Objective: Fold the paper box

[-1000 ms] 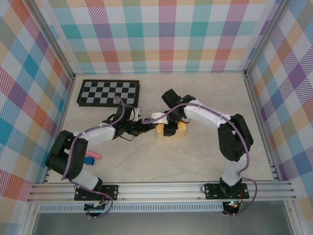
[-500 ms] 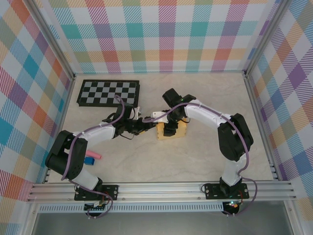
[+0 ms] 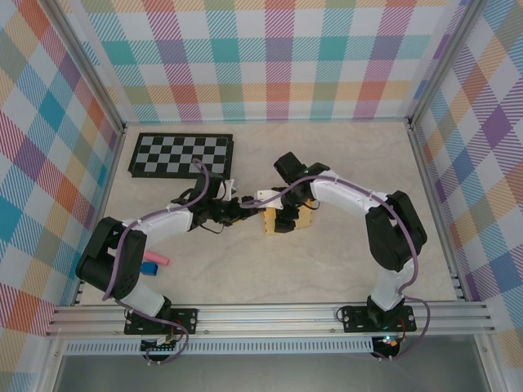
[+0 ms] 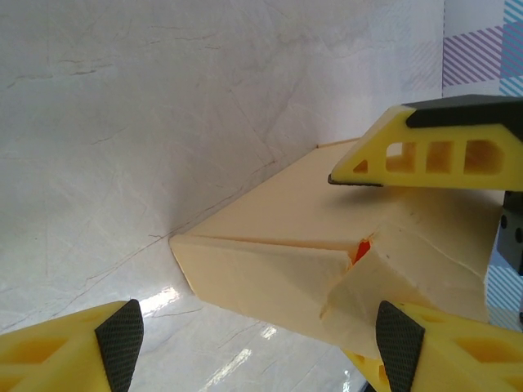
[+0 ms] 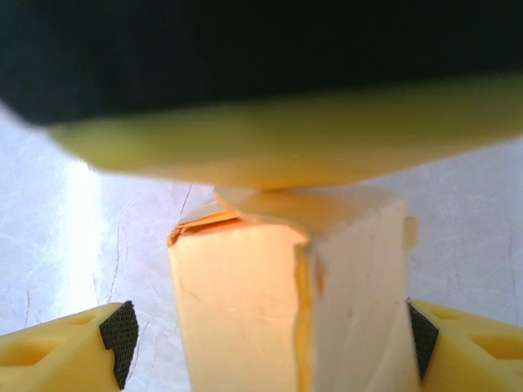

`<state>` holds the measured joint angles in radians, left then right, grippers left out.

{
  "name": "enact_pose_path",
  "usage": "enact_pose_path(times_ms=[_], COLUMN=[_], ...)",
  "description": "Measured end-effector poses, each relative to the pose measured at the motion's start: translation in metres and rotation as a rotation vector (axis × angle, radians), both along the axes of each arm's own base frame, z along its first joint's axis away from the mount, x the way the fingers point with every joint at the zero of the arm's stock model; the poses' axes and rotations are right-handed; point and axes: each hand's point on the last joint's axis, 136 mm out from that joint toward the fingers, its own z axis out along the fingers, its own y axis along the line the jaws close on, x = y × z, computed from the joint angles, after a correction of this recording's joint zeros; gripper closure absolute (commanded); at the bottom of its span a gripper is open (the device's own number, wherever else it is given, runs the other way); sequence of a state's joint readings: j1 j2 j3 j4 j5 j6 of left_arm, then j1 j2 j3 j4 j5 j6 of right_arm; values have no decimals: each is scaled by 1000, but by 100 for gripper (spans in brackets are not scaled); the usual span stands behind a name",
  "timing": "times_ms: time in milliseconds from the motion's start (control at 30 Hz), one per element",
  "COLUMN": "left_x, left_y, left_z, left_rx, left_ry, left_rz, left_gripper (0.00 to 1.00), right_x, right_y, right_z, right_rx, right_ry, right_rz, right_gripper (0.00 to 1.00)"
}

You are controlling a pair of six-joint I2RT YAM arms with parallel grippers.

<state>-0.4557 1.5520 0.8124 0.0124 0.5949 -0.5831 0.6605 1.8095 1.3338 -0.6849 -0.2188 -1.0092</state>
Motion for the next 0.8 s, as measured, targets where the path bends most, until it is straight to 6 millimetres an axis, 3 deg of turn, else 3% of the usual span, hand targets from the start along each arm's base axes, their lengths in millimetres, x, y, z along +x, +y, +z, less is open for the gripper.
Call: enact_pose_path(times_ms=[233, 433, 533, 633, 700, 800], left_x=[-2, -2, -5, -25, -38, -40], left_y=[-5, -3, 3, 14, 19, 17], left_z=[3, 2, 8, 12, 8, 10], left_rx=[-20, 14, 27, 34, 56, 85], left_ry=[-6, -76, -237, -463, -584, -736], left_rz=[-23, -66, -118, -188, -250, -318], left_gripper=[22, 15, 10, 8, 1, 0], right_x=[1, 2, 0, 0, -1, -5], right_y=[-4, -3, -1, 1, 1, -1], right_z=[1, 5, 13, 21, 23, 23], right_rx=[14, 36, 55, 74, 76, 67], right_ry=[-57, -42, -20, -7, -1, 9], right_rz=[-12, -21, -21, -16, -12, 0], right_gripper=[14, 15, 17, 20, 23, 23])
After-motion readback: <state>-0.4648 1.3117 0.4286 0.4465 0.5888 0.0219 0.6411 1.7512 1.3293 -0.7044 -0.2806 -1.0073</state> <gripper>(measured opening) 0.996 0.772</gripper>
